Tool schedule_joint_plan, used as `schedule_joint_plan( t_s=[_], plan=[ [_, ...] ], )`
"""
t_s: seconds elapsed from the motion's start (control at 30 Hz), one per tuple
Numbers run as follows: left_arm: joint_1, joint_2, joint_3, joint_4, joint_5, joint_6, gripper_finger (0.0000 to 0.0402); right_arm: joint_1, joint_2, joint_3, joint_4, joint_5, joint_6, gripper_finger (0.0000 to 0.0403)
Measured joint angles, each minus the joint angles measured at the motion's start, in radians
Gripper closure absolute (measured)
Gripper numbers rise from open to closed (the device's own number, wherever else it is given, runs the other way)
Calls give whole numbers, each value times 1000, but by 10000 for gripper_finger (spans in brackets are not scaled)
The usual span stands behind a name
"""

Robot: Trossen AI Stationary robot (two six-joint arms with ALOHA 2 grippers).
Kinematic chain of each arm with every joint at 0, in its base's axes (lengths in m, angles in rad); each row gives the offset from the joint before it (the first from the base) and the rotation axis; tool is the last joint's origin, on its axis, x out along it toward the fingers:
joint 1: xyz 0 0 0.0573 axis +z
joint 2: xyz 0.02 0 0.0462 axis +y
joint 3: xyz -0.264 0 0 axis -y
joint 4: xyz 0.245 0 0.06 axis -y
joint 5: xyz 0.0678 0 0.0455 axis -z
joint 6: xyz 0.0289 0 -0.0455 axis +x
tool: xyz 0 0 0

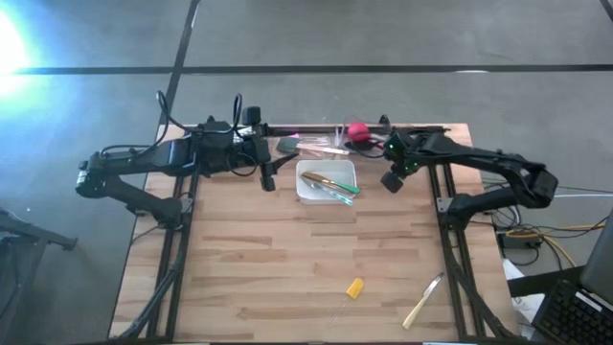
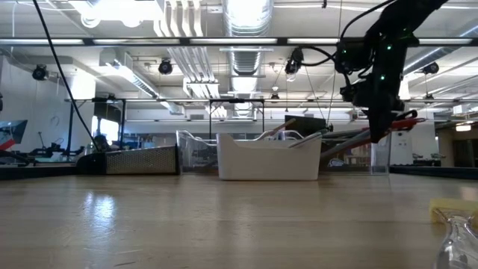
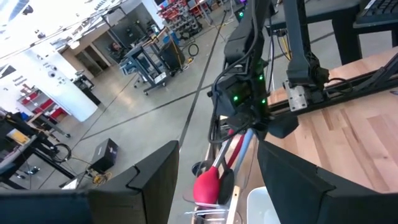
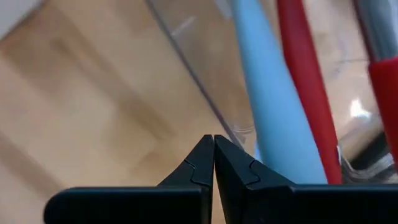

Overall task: Pick & Place Kitchen Items
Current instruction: Put the yellow knife into the white bin

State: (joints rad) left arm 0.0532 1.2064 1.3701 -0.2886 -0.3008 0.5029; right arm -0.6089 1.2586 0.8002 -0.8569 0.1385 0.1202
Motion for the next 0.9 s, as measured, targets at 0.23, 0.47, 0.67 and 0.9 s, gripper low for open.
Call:
schedule_joint_plan(
  t_s=[0.23,0.47,0.67,0.9],
  plan=[
    [0,0,0,0,0,0,177,-50,20,20,26,69,-14,395],
    [0,0,-1,-10,0,-12,177,-111,18,24,88,30,-35,395],
    [0,0,-2,-113,0,-67,177,-107,-35,27,91,-31,5,395],
    [-3,0,-2,-178,0,-135,177,-81,-168,51,50,-43,84,395]
  ],
)
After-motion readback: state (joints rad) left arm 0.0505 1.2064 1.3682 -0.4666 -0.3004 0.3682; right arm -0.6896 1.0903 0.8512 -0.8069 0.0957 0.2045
